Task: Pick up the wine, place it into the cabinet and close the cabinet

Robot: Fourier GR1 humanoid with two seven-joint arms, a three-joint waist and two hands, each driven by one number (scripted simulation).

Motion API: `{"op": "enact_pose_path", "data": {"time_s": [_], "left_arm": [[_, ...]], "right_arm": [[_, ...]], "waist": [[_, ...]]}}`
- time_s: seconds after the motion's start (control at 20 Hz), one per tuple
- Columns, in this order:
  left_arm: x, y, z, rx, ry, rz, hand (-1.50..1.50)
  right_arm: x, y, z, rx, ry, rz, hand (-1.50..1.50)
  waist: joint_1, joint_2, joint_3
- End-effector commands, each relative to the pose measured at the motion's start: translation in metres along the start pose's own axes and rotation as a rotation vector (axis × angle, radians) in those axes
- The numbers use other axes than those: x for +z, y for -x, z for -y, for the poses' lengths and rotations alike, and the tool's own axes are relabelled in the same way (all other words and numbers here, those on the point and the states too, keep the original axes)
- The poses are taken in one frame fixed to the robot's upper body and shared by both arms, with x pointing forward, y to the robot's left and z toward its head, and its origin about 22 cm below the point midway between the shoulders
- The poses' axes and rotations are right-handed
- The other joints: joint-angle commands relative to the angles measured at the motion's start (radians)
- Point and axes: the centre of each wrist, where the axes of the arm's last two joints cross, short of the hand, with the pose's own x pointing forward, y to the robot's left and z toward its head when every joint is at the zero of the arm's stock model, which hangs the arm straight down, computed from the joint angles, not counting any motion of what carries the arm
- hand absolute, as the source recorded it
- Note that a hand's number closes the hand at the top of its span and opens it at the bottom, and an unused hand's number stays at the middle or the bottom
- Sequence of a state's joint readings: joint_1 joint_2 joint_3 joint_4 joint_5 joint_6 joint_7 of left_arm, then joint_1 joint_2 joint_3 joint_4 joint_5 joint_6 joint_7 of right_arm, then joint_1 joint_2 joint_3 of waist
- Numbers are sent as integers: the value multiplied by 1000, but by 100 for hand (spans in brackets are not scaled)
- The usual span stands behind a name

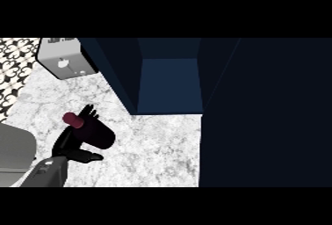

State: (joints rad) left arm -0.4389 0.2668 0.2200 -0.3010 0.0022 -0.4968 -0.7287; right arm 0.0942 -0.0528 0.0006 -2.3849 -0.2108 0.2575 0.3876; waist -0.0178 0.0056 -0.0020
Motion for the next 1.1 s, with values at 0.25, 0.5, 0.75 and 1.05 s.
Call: {"op": "enact_pose_path", "data": {"time_s": [0.25,0.5,0.75,1.05], "left_arm": [[-7,13,21,96,93,58,-150],[8,11,1,111,66,76,150],[-11,11,22,109,127,44,150],[14,19,6,106,107,66,150]], "right_arm": [[0,-3,1,-19,-8,3,-150],[0,-6,1,8,-30,10,-150],[-14,4,2,-3,11,-9,-150],[-4,-4,4,-4,9,10,-150]], "waist": [[1,-1,0],[-10,4,-2],[5,0,0],[-5,3,-2]]}}
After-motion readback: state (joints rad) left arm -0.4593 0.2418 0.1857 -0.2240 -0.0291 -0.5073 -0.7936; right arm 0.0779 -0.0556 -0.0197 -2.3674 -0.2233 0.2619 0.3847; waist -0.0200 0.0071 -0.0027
